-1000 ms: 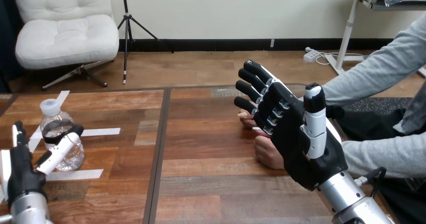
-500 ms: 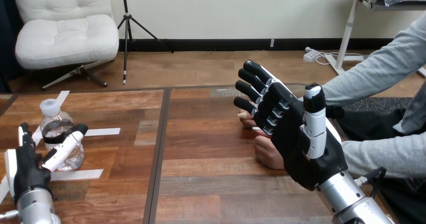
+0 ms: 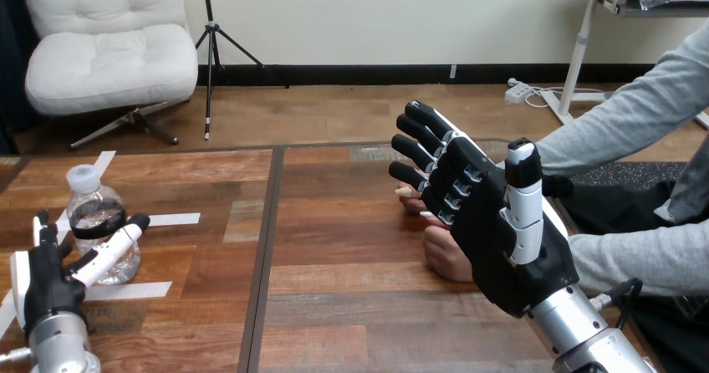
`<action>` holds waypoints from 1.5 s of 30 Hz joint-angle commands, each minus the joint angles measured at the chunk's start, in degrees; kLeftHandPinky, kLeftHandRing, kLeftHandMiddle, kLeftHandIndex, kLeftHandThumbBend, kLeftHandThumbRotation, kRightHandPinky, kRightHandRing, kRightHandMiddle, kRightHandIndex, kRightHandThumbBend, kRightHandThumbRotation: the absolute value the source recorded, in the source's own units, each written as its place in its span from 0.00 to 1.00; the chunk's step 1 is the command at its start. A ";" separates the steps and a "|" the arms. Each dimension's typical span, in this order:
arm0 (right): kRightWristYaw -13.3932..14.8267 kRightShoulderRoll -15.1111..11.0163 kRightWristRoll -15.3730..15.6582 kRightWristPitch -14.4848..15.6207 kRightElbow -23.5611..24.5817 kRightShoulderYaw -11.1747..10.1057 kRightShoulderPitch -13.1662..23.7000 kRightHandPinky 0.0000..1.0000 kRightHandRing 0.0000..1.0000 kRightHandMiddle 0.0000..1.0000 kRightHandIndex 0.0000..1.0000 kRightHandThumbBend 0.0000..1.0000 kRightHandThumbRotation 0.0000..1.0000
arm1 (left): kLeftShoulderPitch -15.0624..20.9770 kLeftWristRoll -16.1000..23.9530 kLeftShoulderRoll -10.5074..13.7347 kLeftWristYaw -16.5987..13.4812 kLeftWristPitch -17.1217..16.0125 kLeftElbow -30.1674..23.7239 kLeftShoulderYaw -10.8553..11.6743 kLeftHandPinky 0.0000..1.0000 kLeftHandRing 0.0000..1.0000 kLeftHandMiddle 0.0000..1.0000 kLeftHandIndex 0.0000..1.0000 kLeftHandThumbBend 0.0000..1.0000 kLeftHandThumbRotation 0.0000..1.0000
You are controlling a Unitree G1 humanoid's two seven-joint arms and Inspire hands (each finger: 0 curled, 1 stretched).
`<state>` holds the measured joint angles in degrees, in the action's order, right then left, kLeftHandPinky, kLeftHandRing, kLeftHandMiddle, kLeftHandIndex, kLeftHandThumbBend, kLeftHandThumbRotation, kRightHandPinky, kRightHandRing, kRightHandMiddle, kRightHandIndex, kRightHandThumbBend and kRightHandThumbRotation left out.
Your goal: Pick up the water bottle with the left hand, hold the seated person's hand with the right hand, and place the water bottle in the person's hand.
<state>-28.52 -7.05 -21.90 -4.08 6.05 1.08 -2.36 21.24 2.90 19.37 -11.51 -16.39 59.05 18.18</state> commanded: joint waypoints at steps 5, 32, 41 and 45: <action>-0.37 -0.45 -0.73 -0.38 2.06 -0.95 2.58 0.93 0.97 0.96 0.93 0.88 1.00 | 6.96 0.26 3.09 0.26 0.84 1.98 -1.76 0.86 0.93 0.97 1.00 0.96 0.36; 0.01 -0.42 -0.64 -0.02 2.71 -0.93 2.33 0.93 0.96 0.96 0.94 0.89 1.00 | 11.95 -2.74 3.45 2.49 3.65 6.78 -2.23 0.97 0.99 1.00 1.00 0.90 0.30; -0.05 -0.37 -0.66 -0.05 2.88 -0.83 2.14 0.93 0.96 0.96 0.94 0.89 1.00 | 13.04 -2.61 3.62 2.44 4.85 7.88 -2.59 0.99 1.00 1.00 1.00 0.89 0.29; -0.15 -0.35 -0.60 -0.25 2.85 -0.78 2.10 0.93 0.96 0.96 0.94 0.89 1.00 | 13.43 -2.54 3.68 2.68 5.16 8.32 -2.72 1.00 1.00 1.00 1.00 0.89 0.29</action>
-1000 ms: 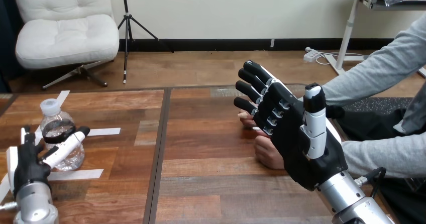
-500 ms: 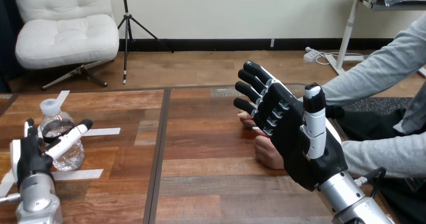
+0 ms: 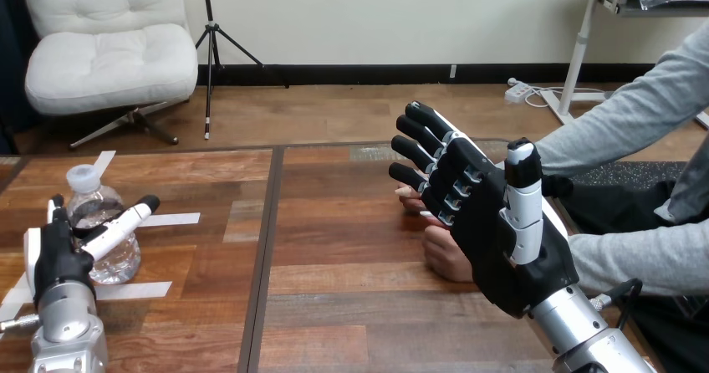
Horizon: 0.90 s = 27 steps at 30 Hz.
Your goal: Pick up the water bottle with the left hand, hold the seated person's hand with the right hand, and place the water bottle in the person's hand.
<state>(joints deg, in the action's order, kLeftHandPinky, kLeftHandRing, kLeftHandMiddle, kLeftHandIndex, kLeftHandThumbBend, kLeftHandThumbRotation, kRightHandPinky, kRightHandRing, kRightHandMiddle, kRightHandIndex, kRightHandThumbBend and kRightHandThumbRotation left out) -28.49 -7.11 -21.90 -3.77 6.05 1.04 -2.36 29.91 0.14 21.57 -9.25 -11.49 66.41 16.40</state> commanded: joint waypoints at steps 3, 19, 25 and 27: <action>-0.17 -0.28 -0.58 -0.59 2.89 -0.72 2.03 0.93 0.96 0.96 0.94 0.89 1.00 | 5.06 0.38 1.53 0.47 0.51 1.27 -1.11 1.00 1.00 1.00 1.00 0.89 0.28; 0.06 -0.18 -0.62 -0.34 3.49 -0.60 1.70 0.93 0.96 0.96 0.93 0.88 1.00 | 6.10 0.21 1.43 0.84 0.78 2.00 -1.26 0.96 1.00 1.00 1.00 0.90 0.27; -0.08 -0.23 -0.67 -0.37 3.47 -0.58 1.74 0.93 0.96 0.96 0.93 0.89 1.00 | 6.72 0.34 1.58 1.10 1.74 2.62 -1.49 0.96 1.00 1.00 1.00 0.90 0.27; -0.09 -0.23 -0.72 -0.31 3.53 -0.57 1.74 0.93 0.96 0.96 0.93 0.89 1.00 | 6.90 0.62 1.65 1.11 2.11 2.69 -1.79 0.96 1.00 1.00 1.00 0.89 0.27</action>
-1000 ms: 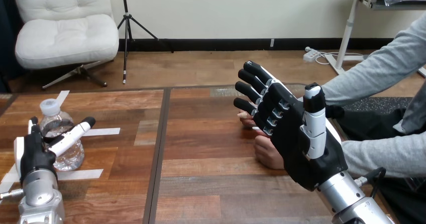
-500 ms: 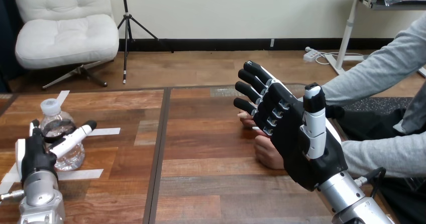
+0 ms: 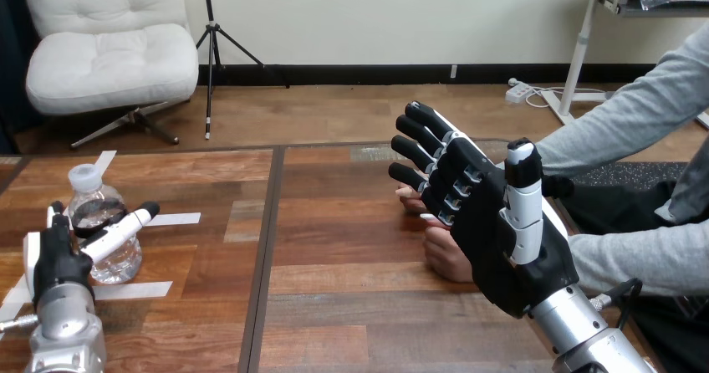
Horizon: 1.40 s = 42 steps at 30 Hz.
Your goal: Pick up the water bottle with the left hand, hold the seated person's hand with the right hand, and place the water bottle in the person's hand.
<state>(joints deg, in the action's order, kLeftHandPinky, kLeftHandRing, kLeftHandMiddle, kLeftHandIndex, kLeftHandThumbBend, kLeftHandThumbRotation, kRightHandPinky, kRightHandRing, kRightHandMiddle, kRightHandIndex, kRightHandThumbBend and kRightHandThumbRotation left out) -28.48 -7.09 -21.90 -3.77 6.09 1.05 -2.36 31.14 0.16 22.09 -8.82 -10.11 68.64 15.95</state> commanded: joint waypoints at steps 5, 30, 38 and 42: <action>0.04 -0.23 -0.69 -0.15 3.75 -0.53 1.64 0.93 0.96 0.96 0.93 0.89 1.00 | 6.08 0.20 1.08 0.98 1.25 0.53 -1.23 0.96 0.99 1.00 1.00 0.87 0.25; -0.18 -0.14 -0.88 -0.28 4.57 -0.51 1.03 0.92 0.96 0.96 0.93 0.89 1.00 | 8.38 -0.12 1.42 0.87 9.00 0.24 -1.87 0.96 0.99 1.00 1.00 0.83 0.14; -0.20 -0.08 -1.05 -0.22 4.95 -0.54 0.72 0.92 0.96 0.95 0.93 0.90 1.00 | 8.81 0.31 1.67 0.64 9.96 0.57 -2.65 0.98 1.00 1.00 1.00 0.82 0.10; -0.16 -0.09 -1.07 -0.16 5.14 -0.55 0.64 0.92 0.96 0.95 0.93 0.90 1.00 | 9.02 0.13 1.62 0.47 10.25 0.85 -2.55 0.98 1.00 1.00 1.00 0.82 0.08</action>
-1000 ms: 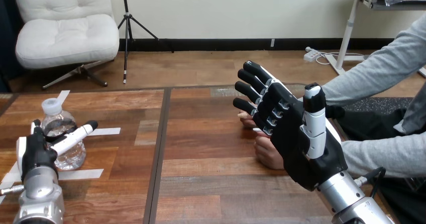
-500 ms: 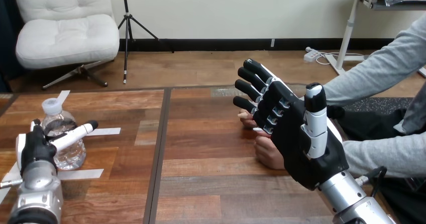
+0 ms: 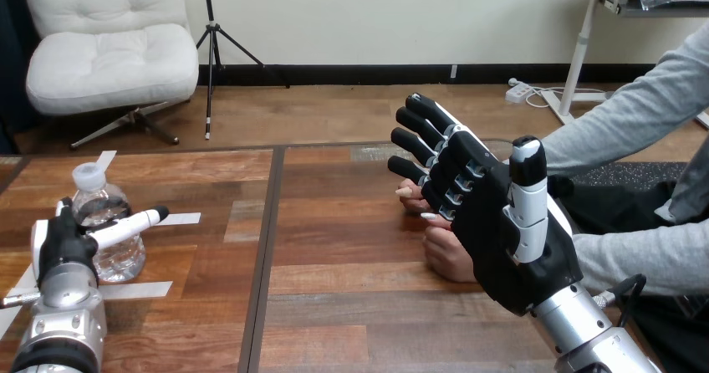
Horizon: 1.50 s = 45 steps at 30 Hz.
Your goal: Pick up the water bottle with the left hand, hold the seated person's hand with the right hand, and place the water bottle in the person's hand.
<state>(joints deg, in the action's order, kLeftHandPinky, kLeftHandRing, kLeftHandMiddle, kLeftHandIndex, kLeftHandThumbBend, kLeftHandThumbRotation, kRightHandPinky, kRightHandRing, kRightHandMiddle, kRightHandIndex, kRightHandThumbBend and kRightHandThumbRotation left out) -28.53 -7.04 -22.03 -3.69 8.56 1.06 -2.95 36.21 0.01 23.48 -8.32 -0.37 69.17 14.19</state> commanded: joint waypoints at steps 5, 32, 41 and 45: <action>-0.03 -0.22 -0.87 -0.14 2.94 -0.55 1.18 0.93 0.96 0.95 0.93 0.91 1.00 | 4.40 0.24 -0.09 -1.44 1.36 0.30 -0.68 0.99 1.00 1.00 1.00 0.81 0.04; -0.51 -0.32 -1.54 0.01 3.46 -0.75 0.97 0.93 0.97 0.96 0.94 0.91 1.00 | 4.34 4.23 -1.59 -15.41 -0.37 0.02 -4.02 0.38 0.45 0.53 0.59 0.76 0.00; -0.73 -0.31 -1.42 -0.23 3.42 -0.84 1.04 0.93 0.97 0.96 0.94 0.91 1.00 | 4.09 4.45 -1.35 -15.54 -1.25 0.31 -4.65 0.36 0.43 0.49 0.50 0.73 0.00; -0.60 -0.29 -1.44 0.01 3.56 -0.86 1.02 0.93 0.97 0.96 0.94 0.91 1.00 | 3.94 4.68 -1.25 -15.67 -1.53 0.26 -5.09 0.35 0.42 0.48 0.49 0.73 0.00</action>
<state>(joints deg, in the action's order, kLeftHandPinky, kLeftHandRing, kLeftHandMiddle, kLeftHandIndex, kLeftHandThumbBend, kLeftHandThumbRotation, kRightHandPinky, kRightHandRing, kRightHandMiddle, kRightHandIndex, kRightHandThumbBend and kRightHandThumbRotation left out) -29.10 -7.07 -22.37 -3.25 9.08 1.05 -3.05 37.52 3.44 21.97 -23.57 0.11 69.78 10.10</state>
